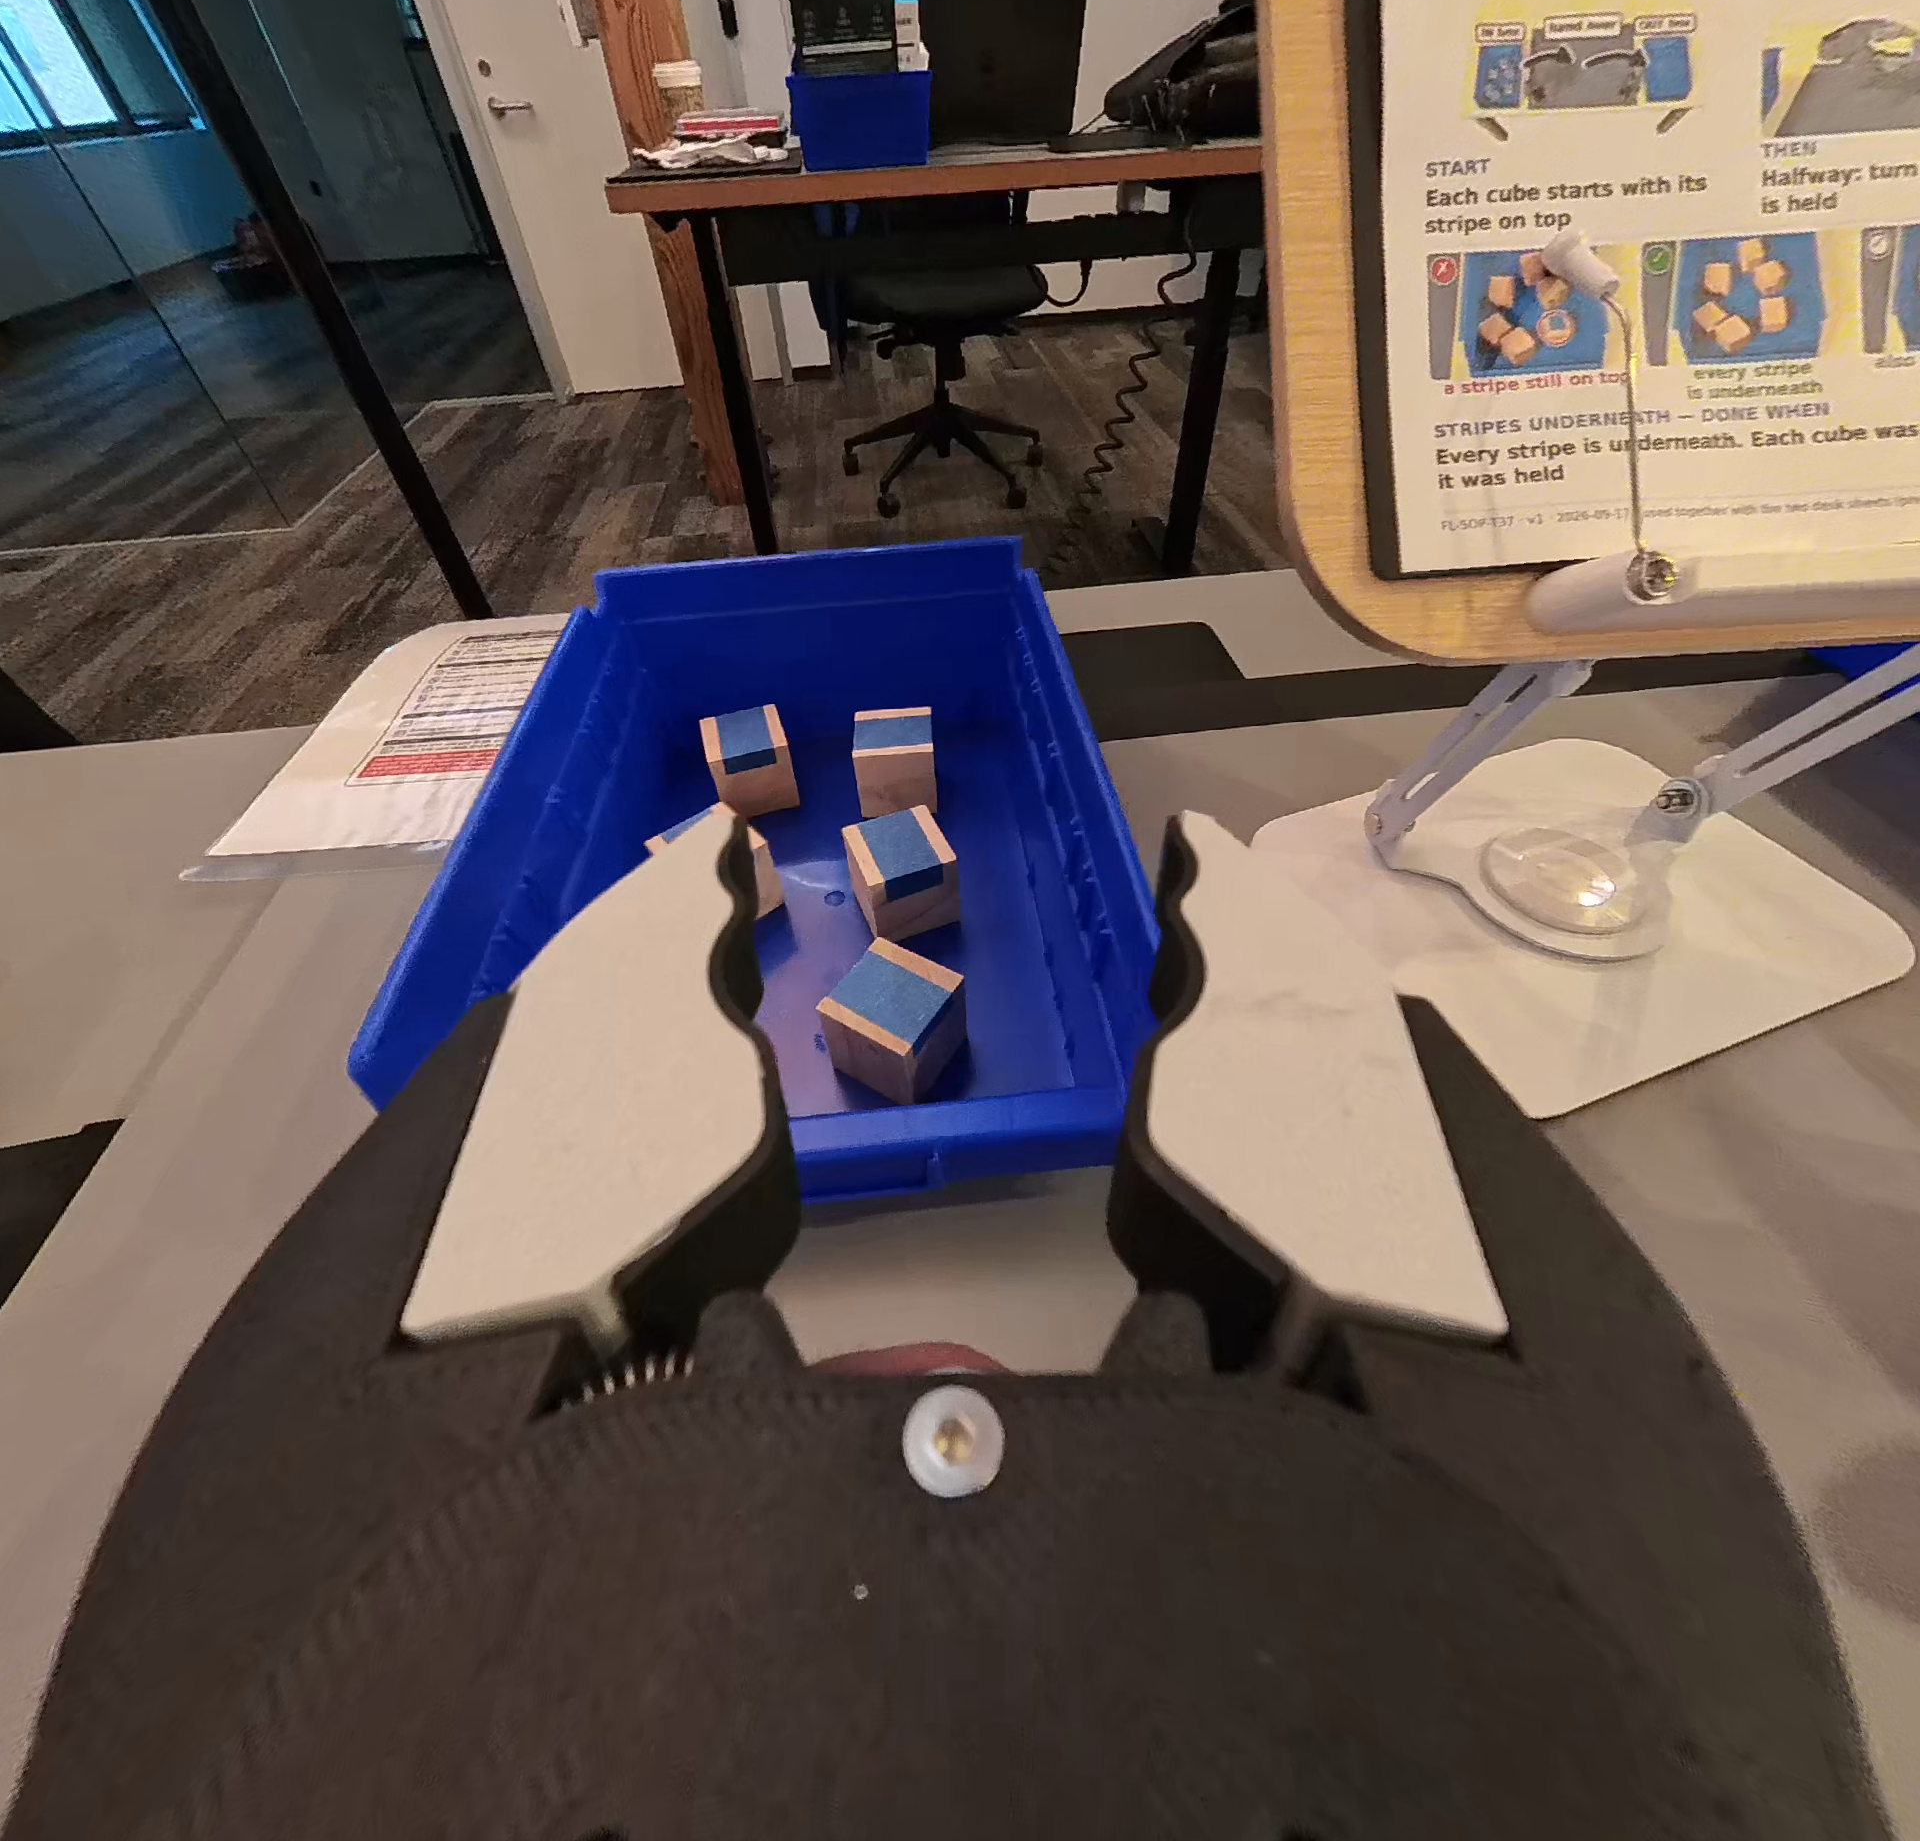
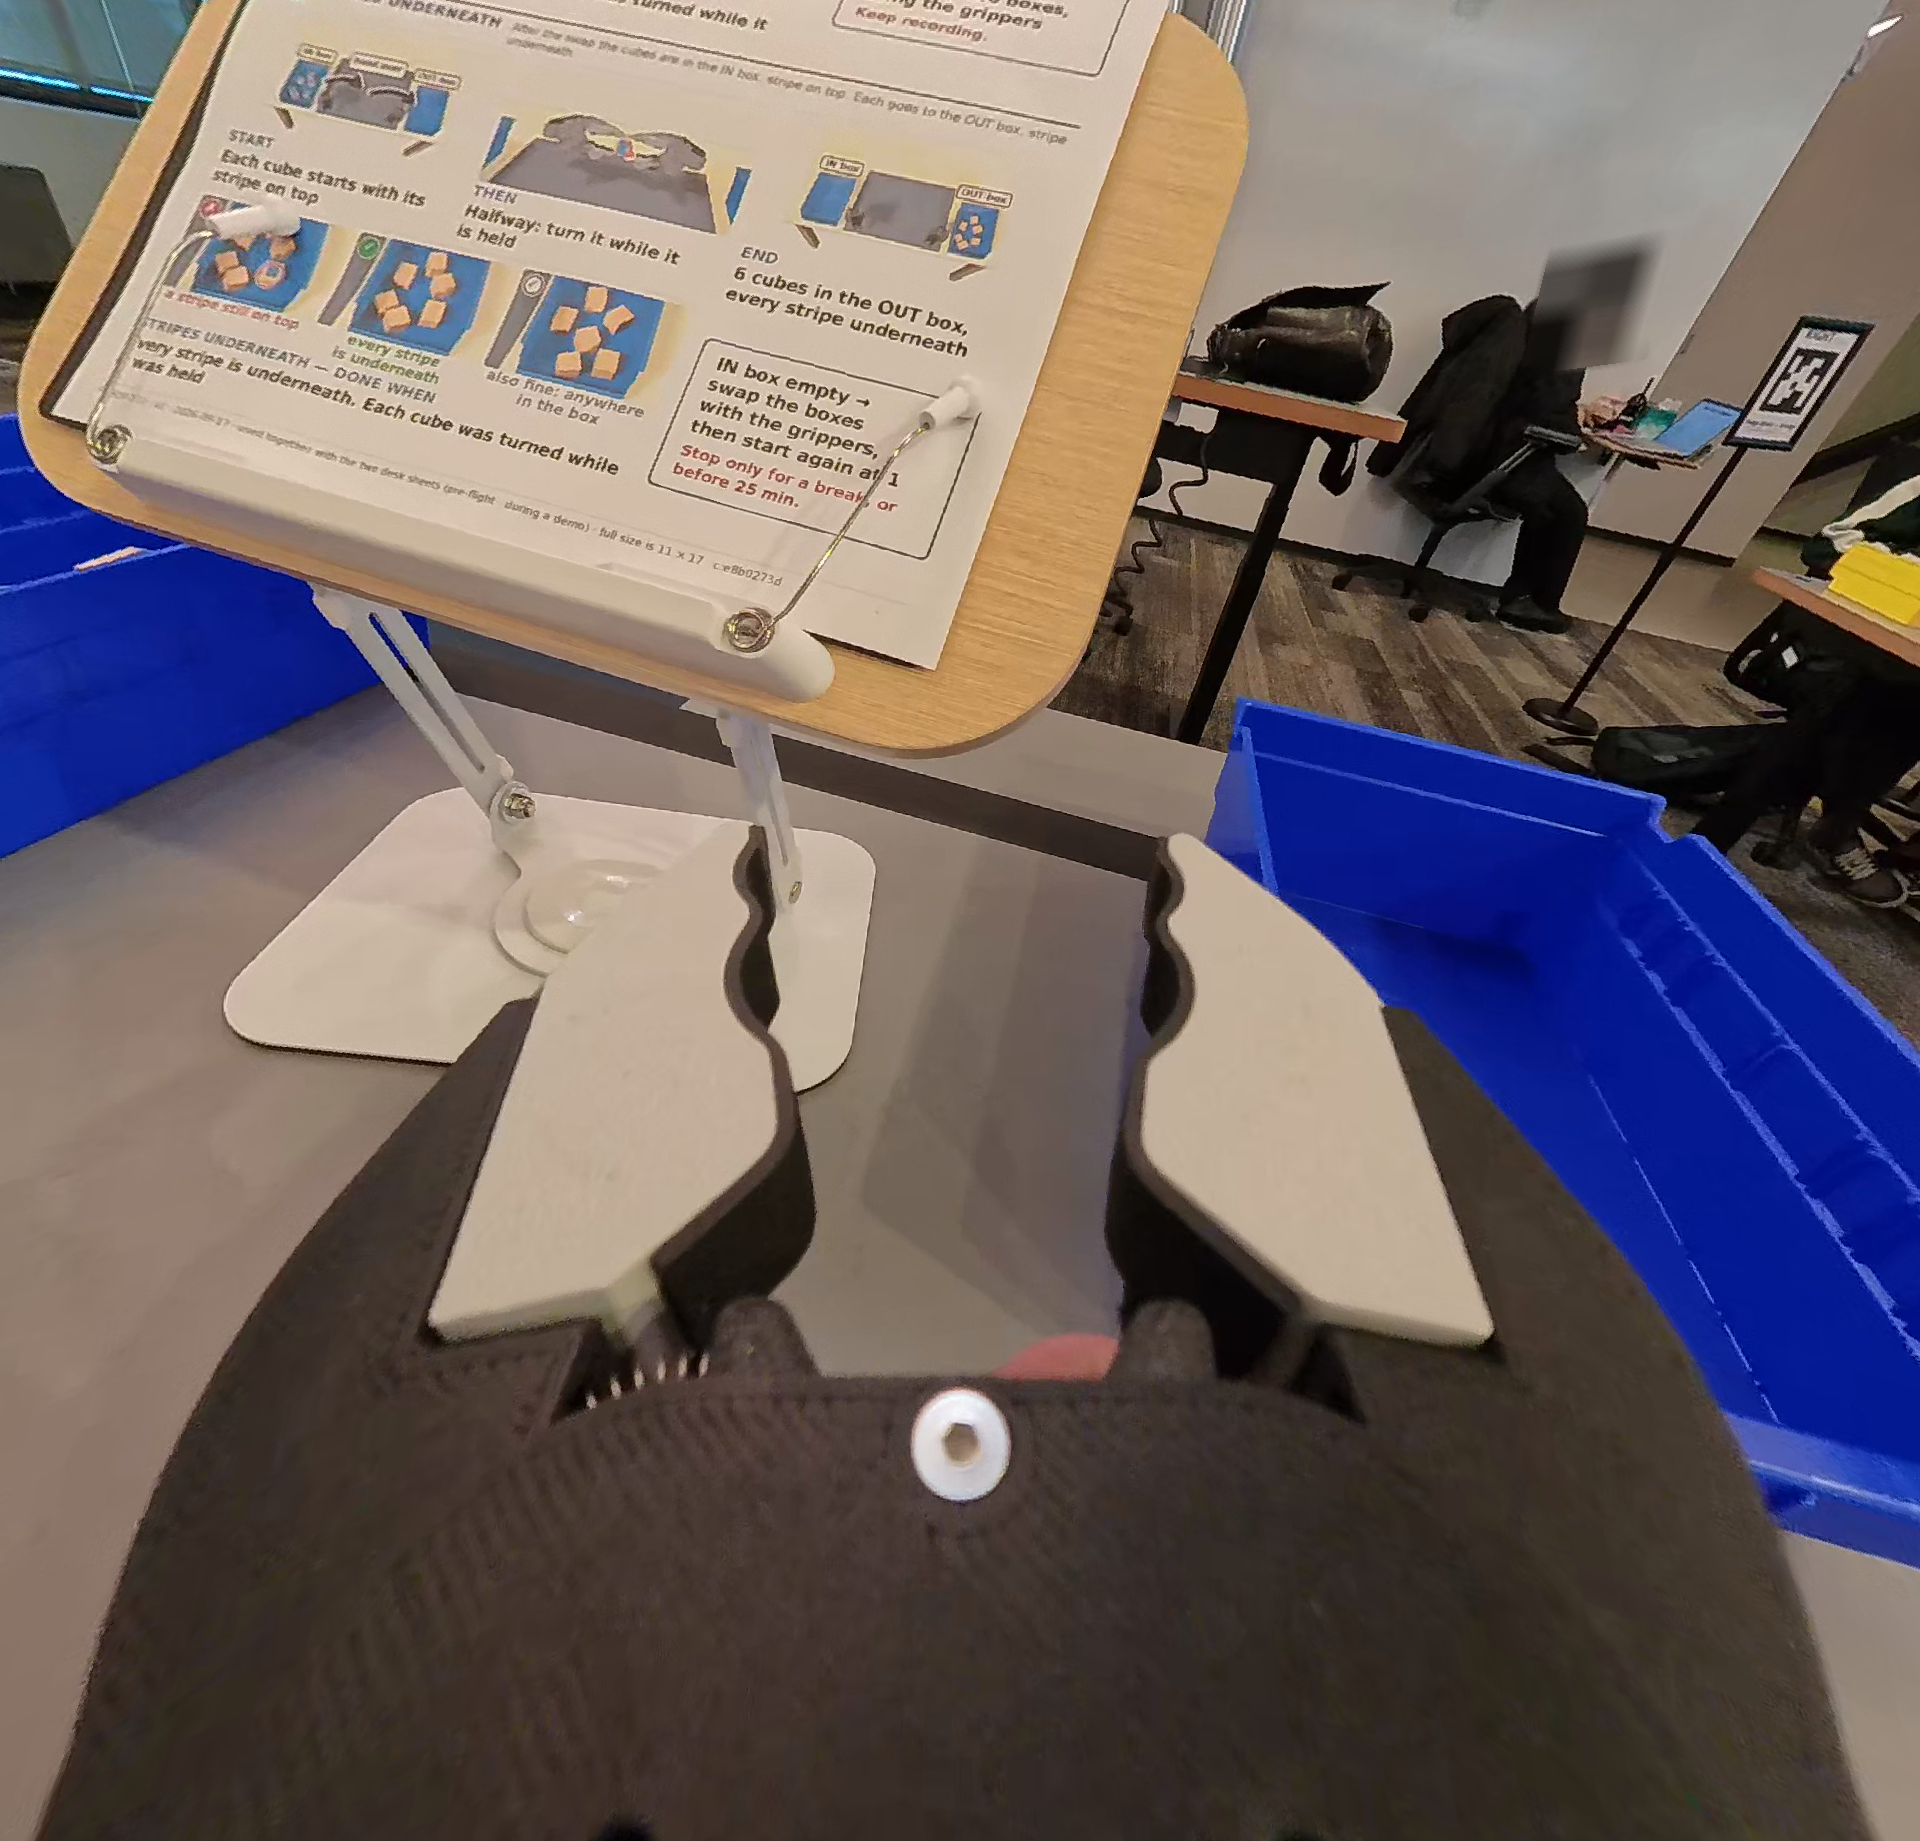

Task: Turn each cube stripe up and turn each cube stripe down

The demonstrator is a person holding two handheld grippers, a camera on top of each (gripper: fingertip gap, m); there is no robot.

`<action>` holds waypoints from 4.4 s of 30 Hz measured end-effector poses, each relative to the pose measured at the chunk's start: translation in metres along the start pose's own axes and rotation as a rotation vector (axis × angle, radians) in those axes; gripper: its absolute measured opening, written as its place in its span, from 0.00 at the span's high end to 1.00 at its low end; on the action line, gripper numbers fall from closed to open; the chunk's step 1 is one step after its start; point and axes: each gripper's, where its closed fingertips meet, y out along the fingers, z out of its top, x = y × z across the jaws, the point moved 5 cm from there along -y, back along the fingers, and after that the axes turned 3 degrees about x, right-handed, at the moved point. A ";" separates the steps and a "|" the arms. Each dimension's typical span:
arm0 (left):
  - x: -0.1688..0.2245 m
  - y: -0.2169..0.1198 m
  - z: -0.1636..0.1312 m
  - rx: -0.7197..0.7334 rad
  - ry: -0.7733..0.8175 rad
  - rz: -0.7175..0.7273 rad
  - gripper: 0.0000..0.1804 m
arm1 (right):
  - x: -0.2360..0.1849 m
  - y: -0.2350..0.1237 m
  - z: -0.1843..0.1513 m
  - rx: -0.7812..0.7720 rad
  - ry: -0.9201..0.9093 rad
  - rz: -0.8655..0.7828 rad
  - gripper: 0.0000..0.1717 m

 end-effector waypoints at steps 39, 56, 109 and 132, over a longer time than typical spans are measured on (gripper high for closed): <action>-0.012 0.032 -0.030 -0.263 0.262 -0.195 0.61 | -0.008 0.011 -0.033 -0.074 0.044 0.076 0.59; -0.024 0.118 -0.089 -1.029 0.484 -0.390 0.59 | -0.011 0.018 -0.050 -0.110 0.109 0.141 0.59; 0.171 -0.093 0.060 0.494 0.765 -0.712 0.89 | 0.009 0.011 0.063 -0.160 0.524 0.655 0.74; 0.042 -0.044 0.019 0.133 0.710 -0.379 0.96 | 0.195 0.198 -0.114 -0.889 0.387 0.018 0.56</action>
